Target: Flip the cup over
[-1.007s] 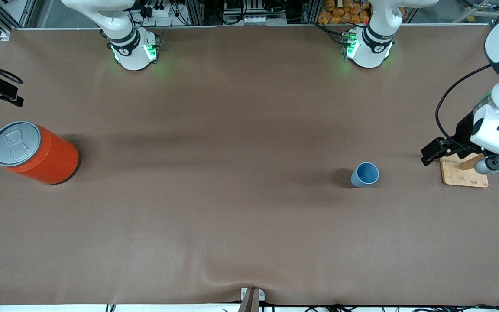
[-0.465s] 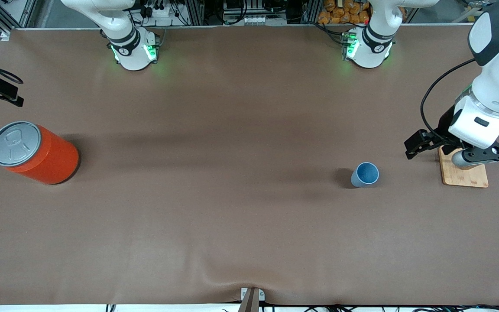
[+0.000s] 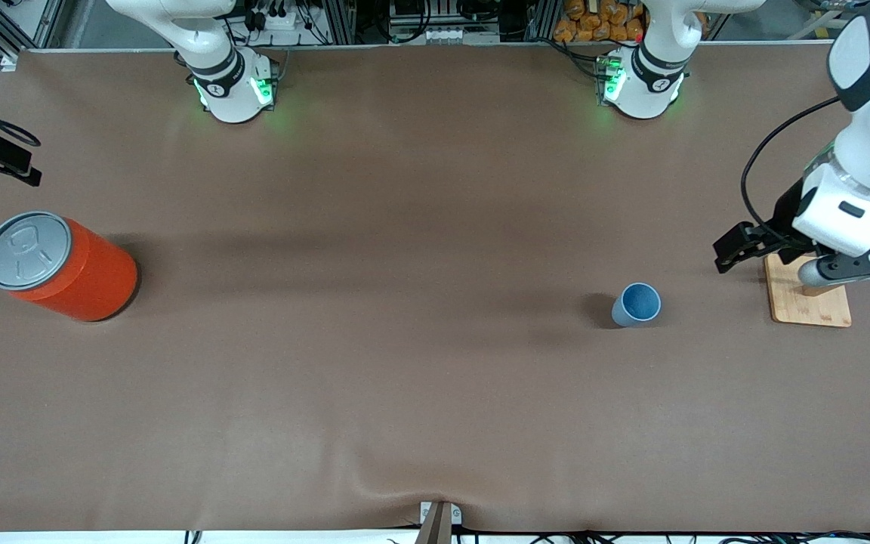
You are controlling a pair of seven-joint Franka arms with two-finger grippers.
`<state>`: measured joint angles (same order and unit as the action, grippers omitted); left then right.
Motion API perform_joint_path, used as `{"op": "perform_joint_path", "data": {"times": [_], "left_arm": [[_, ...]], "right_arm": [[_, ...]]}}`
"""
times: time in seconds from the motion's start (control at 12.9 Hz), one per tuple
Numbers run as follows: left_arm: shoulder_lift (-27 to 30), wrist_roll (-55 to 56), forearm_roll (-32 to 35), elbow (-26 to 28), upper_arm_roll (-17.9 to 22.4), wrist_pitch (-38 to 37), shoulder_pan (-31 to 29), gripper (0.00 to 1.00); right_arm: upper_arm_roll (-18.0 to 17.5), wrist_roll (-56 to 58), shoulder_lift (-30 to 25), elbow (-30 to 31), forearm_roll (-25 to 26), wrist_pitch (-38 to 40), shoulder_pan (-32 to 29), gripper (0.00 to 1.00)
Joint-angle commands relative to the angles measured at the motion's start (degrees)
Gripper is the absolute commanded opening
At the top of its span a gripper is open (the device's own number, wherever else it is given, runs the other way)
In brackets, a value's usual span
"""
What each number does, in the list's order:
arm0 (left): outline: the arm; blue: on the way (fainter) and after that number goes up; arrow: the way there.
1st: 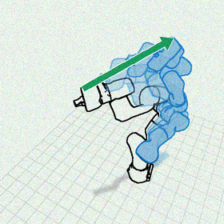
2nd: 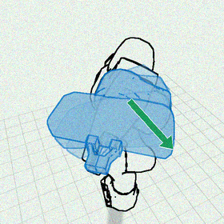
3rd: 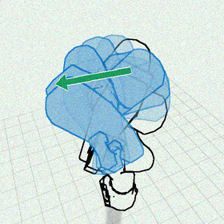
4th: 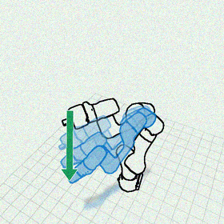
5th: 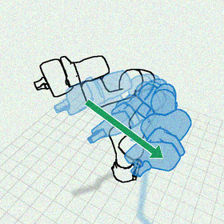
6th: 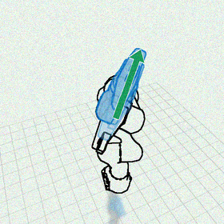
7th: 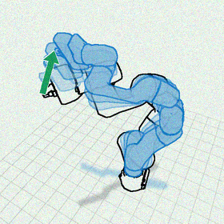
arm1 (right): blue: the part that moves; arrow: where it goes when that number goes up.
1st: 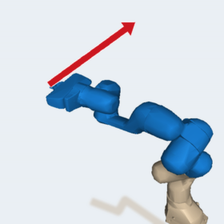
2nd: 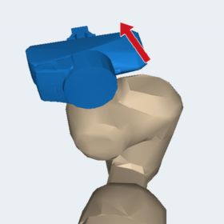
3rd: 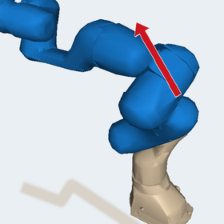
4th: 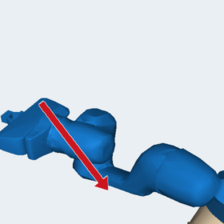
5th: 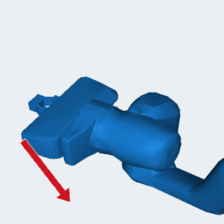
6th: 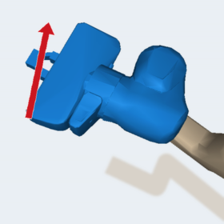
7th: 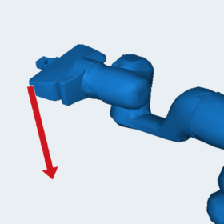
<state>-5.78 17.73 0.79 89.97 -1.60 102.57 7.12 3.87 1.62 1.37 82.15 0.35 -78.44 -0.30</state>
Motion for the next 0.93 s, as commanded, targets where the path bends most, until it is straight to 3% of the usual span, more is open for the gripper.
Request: {"op": "perform_joint_path", "data": {"times": [0.0, 0.85], "left_arm": [[3.93, -0.16, 1.24, 0.81, -0.25, -1.85, -1.32, 1.0], [4.73, 0.28, 1.24, 0.38, -0.34, -5.28, -1.23, 1.0]], "right_arm": [[-0.18, -0.21, 0.48, -1.2, 0.7, 0.65, 0.13, 1.0], [-0.18, -0.21, 0.48, -1.2, 0.7, 0.74, 0.22, 1.0]]}}
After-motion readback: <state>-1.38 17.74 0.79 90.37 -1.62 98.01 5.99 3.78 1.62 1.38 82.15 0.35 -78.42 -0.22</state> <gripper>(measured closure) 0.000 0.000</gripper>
